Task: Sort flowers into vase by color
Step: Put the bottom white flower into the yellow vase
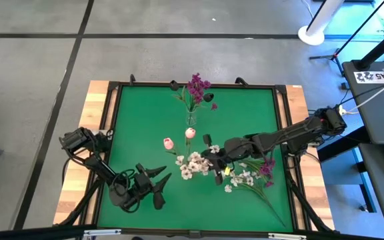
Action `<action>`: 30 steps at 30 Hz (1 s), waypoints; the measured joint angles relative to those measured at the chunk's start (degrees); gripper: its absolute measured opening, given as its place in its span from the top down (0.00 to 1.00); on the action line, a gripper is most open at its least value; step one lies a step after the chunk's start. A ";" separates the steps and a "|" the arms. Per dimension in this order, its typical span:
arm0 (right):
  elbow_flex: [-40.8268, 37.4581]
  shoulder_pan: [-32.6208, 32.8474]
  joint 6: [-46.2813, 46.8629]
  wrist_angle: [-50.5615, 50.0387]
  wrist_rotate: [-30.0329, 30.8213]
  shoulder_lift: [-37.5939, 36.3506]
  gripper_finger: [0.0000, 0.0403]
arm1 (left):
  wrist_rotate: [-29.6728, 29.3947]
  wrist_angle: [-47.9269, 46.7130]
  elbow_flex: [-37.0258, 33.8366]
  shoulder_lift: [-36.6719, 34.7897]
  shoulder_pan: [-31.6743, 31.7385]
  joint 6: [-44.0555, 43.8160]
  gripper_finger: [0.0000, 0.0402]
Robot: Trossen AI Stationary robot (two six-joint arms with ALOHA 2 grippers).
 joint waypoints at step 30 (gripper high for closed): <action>-0.07 0.09 6.96 -18.82 3.87 -9.90 0.14 | -0.02 -0.02 0.00 0.00 -0.02 0.20 0.59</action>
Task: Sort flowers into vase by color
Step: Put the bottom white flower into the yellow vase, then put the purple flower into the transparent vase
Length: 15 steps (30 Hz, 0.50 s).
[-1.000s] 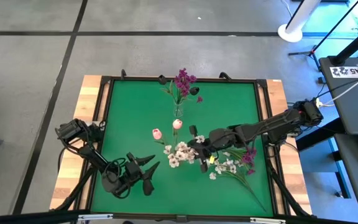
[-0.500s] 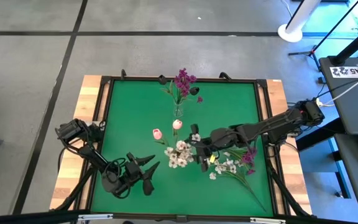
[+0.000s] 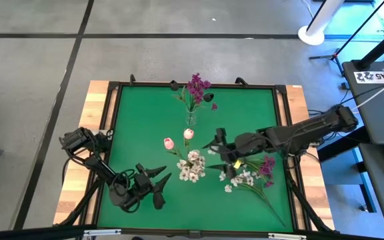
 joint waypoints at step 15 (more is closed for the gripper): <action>-1.31 0.01 21.40 -43.49 -1.71 -8.77 0.14 | 0.15 0.07 0.00 0.00 -0.26 -1.26 0.59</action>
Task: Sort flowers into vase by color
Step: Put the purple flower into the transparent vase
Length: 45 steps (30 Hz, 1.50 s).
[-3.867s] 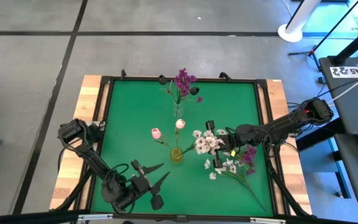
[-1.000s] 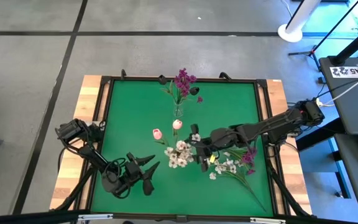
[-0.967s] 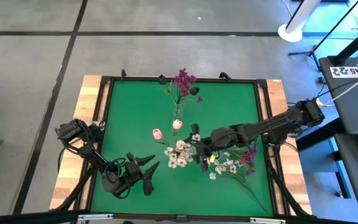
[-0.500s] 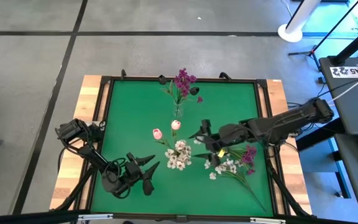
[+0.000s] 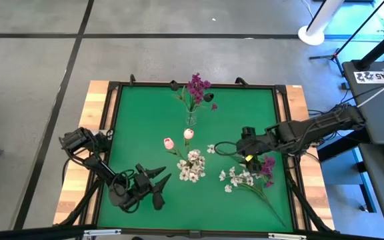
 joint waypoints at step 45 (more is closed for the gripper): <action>-26.71 -0.09 17.24 9.86 -5.16 0.07 0.60 | 1.06 -0.06 0.00 0.02 -0.11 -1.54 0.59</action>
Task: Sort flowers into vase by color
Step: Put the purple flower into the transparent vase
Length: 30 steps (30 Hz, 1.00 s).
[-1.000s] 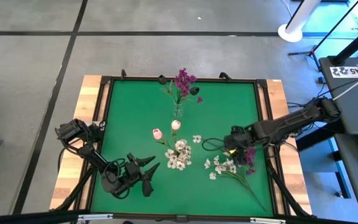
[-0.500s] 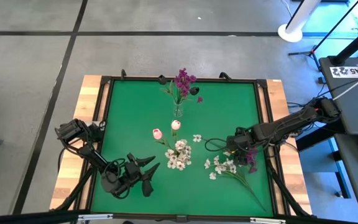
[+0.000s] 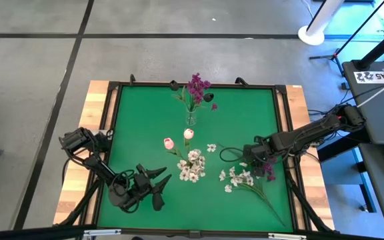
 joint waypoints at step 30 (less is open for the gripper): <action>16.59 0.00 0.74 -11.07 22.47 0.02 0.98 | 1.12 10.78 0.06 -1.87 0.04 11.04 0.59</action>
